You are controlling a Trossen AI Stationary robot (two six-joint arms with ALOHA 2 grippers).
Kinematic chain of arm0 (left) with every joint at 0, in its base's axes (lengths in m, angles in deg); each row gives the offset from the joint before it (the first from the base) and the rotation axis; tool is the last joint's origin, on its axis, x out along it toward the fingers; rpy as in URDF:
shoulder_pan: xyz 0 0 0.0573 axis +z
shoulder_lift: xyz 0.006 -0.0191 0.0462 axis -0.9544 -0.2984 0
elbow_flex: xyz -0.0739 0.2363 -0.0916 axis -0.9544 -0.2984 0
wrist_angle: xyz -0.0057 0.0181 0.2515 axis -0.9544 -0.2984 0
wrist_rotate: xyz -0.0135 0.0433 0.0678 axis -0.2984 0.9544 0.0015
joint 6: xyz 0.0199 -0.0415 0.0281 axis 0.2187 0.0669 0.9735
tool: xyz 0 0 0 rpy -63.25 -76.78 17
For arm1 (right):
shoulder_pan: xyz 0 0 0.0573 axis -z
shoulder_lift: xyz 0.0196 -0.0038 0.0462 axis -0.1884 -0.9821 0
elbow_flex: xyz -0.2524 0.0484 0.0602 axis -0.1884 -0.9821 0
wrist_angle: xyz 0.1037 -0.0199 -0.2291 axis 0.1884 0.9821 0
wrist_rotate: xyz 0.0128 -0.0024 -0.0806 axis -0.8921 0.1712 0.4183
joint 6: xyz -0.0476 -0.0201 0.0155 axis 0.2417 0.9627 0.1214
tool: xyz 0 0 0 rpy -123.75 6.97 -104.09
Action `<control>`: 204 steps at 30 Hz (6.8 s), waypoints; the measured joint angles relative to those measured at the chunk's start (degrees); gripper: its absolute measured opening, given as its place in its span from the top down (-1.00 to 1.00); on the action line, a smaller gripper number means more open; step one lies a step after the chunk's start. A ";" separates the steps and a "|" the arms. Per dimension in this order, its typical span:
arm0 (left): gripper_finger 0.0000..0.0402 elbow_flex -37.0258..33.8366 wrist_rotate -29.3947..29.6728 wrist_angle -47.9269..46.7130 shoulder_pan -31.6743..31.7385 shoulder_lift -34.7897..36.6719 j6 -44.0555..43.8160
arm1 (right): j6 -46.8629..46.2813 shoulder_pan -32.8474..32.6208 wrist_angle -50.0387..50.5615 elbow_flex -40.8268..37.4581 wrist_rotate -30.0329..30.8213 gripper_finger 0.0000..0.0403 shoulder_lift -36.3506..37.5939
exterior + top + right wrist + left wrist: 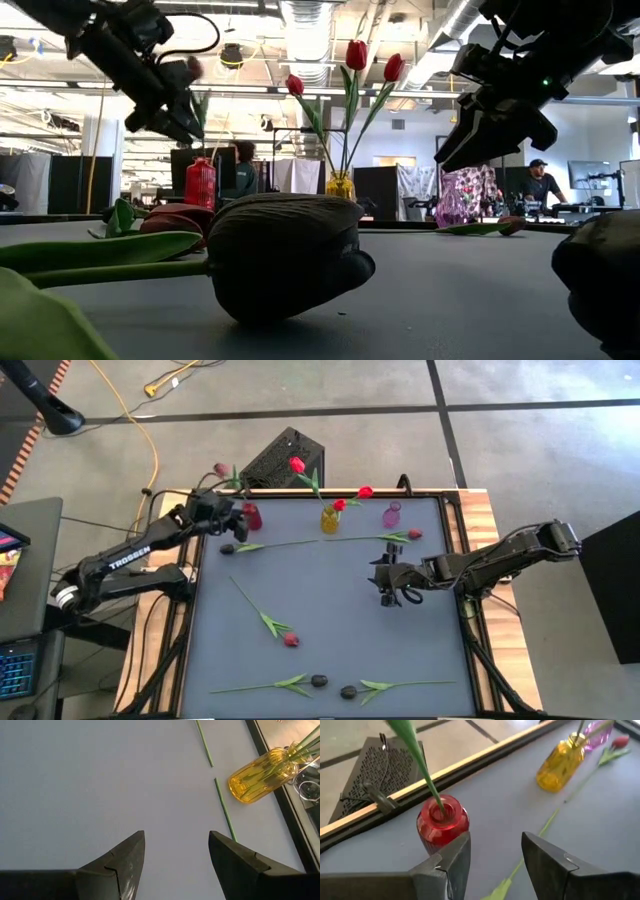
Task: Sort flowers into vase by color
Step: Put the bottom dark red tulip into the red vase
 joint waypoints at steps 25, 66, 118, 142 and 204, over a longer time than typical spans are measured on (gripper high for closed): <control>0.18 6.04 -10.80 -25.94 -5.82 0.02 1.87 | 1.22 0.10 -0.04 -0.02 0.06 -0.21 0.00; 0.18 4.69 -7.78 -12.82 -55.84 -24.69 7.66 | 1.72 0.10 -1.36 -0.02 0.22 -0.21 -0.02; 1.00 23.09 4.41 0.29 -54.18 -24.56 25.48 | 1.24 0.10 -2.14 -0.02 0.24 -0.21 0.00; 1.00 -0.51 49.12 51.36 -35.92 -10.62 36.21 | 1.10 0.01 -2.95 -0.02 0.24 -0.21 0.00; 1.00 -13.21 30.30 62.21 -15.35 -10.62 30.66 | 2.12 0.84 -2.97 -0.02 0.20 -0.21 0.00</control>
